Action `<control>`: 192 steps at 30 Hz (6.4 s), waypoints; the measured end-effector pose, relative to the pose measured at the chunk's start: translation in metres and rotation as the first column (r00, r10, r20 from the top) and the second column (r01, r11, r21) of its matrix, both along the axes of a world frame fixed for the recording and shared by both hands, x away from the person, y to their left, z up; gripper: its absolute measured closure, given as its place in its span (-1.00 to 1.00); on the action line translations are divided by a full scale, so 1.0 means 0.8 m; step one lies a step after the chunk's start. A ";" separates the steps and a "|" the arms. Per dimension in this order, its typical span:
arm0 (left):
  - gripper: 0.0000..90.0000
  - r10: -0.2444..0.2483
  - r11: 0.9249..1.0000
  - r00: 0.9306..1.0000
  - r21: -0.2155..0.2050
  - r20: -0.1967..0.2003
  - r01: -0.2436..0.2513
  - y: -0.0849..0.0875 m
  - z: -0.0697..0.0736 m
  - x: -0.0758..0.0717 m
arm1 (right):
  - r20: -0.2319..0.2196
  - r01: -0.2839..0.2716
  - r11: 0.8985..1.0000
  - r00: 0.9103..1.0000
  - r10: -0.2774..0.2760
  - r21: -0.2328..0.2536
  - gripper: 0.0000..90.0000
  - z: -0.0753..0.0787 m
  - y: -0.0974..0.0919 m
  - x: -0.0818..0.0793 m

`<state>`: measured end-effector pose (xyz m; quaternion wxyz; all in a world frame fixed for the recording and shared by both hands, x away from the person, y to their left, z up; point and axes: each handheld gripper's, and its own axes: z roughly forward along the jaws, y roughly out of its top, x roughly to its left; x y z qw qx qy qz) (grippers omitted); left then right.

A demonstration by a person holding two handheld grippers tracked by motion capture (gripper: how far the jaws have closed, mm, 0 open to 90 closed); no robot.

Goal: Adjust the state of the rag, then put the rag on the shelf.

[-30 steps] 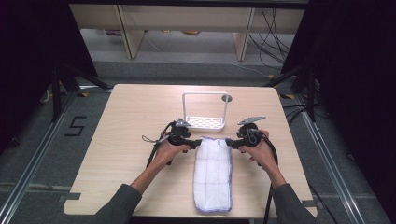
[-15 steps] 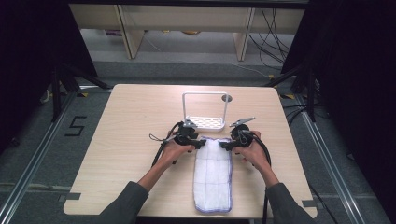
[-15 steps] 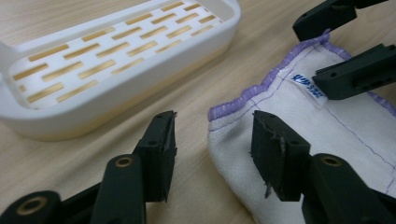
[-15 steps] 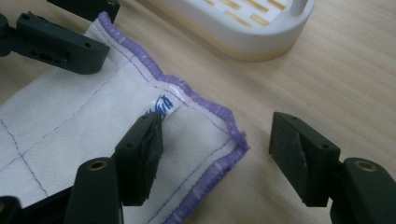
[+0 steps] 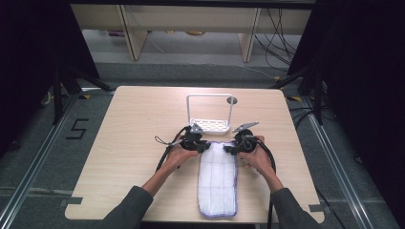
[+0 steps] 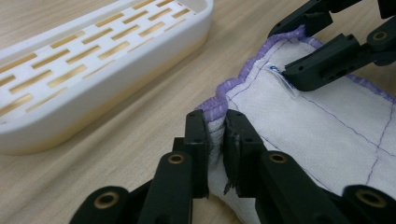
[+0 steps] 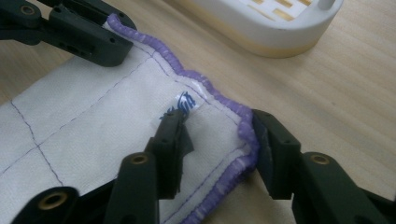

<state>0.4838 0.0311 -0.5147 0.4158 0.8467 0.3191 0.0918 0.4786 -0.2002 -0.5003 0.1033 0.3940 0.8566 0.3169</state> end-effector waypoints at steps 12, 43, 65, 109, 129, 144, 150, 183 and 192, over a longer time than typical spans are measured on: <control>0.88 -0.014 1.000 0.999 -0.006 0.043 0.014 0.005 0.015 -0.008 | 0.012 0.010 1.000 1.000 -0.011 0.015 0.81 0.012 0.005 -0.014; 0.89 -0.081 0.986 0.985 -0.131 0.154 0.102 0.049 0.151 -0.081 | 0.161 -0.122 0.982 0.982 0.098 0.146 0.85 0.131 0.004 -0.084; 0.89 0.008 0.993 0.964 -0.116 0.264 0.023 0.079 0.287 -0.051 | 0.324 -0.160 0.968 0.942 0.090 0.195 0.87 0.266 0.029 -0.048; 0.87 0.159 0.981 0.928 -0.158 0.337 -0.110 0.059 0.351 0.061 | 0.341 -0.016 0.967 0.937 -0.074 0.253 0.86 0.330 0.034 0.065; 0.85 0.275 0.953 0.924 -0.204 0.267 -0.224 0.046 0.311 0.141 | 0.285 0.088 0.962 0.944 -0.163 0.258 0.86 0.304 0.040 0.135; 0.82 0.310 0.940 0.928 -0.214 0.206 -0.266 0.047 0.259 0.167 | 0.238 0.166 0.969 0.949 -0.208 0.186 0.84 0.265 0.055 0.179; 0.78 0.308 0.943 0.935 -0.186 0.178 -0.275 0.052 0.241 0.168 | 0.203 0.180 0.971 0.956 -0.211 0.160 0.75 0.247 0.058 0.185; -0.20 0.235 0.963 0.971 -0.145 0.035 -0.228 0.142 0.219 0.068 | 0.195 0.120 0.982 0.969 -0.148 0.146 -0.01 0.251 0.016 0.103; -0.30 0.204 0.967 0.979 -0.162 0.021 -0.198 0.150 0.200 0.023 | 0.198 0.098 0.982 0.972 -0.129 0.160 -0.10 0.244 0.002 0.071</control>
